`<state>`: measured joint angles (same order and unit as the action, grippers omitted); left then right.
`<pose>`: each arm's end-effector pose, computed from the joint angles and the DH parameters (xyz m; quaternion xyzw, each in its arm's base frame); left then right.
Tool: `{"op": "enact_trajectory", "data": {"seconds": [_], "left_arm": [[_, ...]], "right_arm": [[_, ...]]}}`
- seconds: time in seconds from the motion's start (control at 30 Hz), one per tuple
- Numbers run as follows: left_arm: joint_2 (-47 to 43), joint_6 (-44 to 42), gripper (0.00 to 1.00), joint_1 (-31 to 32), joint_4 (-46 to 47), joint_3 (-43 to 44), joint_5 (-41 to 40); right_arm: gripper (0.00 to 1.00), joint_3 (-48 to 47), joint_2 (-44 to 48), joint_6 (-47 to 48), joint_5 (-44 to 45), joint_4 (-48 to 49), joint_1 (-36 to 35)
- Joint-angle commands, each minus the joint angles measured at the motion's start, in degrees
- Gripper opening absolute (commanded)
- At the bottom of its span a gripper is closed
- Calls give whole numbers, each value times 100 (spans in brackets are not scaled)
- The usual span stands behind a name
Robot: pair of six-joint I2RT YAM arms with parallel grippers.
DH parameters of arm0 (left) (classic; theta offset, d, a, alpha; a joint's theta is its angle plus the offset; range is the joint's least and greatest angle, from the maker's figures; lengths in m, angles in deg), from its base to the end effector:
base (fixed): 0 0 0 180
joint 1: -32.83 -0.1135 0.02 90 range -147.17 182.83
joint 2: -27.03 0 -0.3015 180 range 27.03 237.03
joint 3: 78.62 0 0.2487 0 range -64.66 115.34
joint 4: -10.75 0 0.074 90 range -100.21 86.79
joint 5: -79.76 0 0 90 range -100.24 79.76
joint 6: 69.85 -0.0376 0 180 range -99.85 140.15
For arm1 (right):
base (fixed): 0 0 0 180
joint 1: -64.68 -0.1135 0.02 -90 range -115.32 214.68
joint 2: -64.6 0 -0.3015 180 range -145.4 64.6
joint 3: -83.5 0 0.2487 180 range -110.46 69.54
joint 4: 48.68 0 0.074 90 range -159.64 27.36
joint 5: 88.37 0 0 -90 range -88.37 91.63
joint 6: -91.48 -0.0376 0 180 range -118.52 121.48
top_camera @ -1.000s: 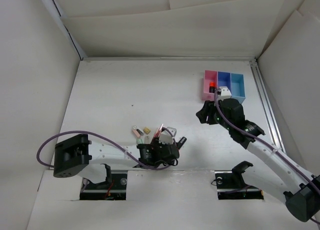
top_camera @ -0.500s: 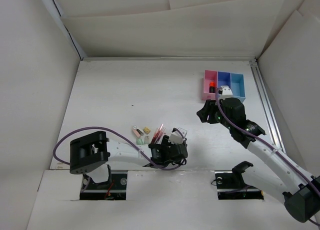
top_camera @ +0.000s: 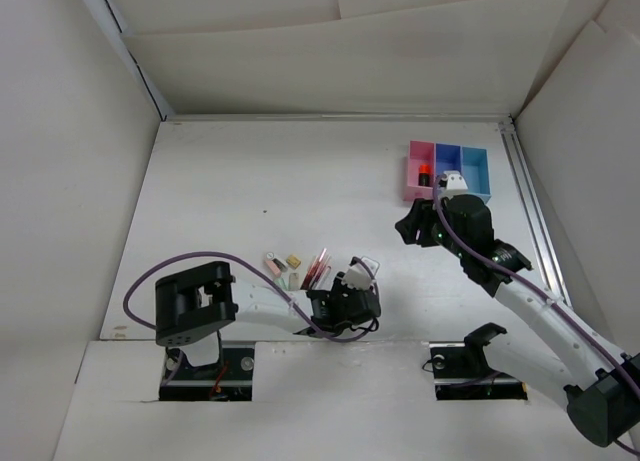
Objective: Sort the stationery into containers
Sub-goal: Pick up the pen from the center of the board.
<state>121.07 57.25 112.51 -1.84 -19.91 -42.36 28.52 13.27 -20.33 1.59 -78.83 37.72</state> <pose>0.0761 -0.3064 0.1919 0.2331 0.8718 -0.1585 0.4007 0.1601 0.0815 0.3149 -0.0384 0.8495 0.2175 0.4791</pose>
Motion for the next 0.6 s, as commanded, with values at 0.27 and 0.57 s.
{"op": "enact_trajectory", "data": {"seconds": [0.27, 0.57], "left_arm": [[-8, 385, 12, 13, -443, 69, -286], [-1807, 588, 10, 13, -778, 16, -514]], "right_arm": [[59, -3, 123, 80, -23, 291, 33], [60, -117, 0, 185, -1007, 239, 33]]}}
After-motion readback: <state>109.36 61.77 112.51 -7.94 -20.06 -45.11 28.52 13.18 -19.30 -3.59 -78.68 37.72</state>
